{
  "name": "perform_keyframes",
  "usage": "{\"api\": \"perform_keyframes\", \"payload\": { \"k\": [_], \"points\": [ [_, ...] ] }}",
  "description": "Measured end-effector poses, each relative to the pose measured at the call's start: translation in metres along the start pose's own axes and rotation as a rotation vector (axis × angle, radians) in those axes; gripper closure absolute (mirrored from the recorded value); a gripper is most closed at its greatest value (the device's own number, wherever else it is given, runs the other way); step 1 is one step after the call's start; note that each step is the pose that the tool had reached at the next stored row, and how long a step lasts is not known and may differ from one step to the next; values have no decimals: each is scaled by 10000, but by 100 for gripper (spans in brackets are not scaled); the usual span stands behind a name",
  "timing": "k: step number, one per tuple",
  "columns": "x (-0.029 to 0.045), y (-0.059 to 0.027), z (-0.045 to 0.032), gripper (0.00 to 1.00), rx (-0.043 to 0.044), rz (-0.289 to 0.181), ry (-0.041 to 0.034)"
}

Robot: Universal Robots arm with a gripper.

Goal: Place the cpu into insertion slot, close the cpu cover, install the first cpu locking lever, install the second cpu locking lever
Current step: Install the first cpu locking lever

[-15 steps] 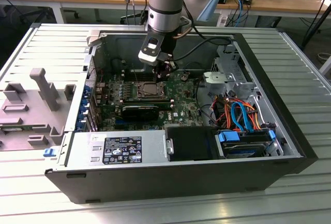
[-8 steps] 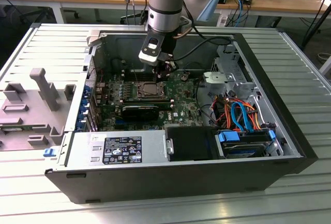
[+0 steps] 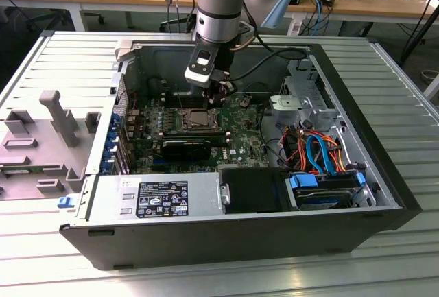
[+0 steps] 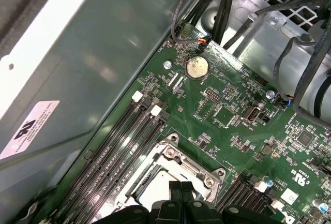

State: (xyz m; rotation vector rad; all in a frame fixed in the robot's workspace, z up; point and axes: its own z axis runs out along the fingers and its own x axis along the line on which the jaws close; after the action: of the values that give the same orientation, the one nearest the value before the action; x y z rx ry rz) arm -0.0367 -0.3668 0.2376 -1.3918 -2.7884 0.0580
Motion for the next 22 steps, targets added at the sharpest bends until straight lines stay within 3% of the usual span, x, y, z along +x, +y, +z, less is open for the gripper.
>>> {"api": "perform_keyframes", "payload": {
  "k": [22],
  "points": [
    [0,0,0,89,-17,-439,6]
  ]
}}
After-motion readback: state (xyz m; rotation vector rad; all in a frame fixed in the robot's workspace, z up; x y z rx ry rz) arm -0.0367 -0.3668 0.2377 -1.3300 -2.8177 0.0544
